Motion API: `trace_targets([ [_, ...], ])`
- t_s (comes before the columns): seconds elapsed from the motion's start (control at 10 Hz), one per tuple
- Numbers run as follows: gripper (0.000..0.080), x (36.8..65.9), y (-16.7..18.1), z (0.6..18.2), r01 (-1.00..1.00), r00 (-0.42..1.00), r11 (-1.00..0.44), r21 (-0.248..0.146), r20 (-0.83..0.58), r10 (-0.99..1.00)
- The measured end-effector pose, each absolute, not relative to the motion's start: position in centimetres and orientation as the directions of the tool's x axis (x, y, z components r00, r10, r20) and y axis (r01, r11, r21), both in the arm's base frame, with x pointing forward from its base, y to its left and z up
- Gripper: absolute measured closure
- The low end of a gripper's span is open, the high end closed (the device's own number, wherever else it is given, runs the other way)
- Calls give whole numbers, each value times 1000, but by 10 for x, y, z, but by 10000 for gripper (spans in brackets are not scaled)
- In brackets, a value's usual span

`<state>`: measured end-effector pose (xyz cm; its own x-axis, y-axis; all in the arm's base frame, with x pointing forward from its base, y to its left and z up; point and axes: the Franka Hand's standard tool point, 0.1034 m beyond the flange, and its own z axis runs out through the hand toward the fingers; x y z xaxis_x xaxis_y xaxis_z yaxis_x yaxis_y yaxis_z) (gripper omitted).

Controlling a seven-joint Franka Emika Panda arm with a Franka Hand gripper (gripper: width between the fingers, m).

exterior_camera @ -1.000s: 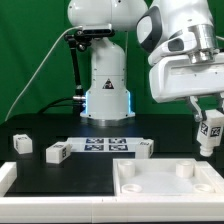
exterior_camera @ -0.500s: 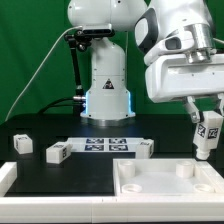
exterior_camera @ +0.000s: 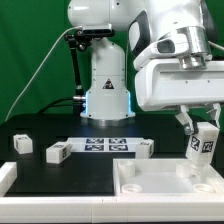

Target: Assemble one leg

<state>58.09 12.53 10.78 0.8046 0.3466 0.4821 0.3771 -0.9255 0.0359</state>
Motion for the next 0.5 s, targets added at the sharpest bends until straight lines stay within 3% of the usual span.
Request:
trace_targets([
  [0.3,506,588,122,100,390,803,-920,43,472,363],
  [0.5,506,611,126,100,392,808,-919,39,464,364],
])
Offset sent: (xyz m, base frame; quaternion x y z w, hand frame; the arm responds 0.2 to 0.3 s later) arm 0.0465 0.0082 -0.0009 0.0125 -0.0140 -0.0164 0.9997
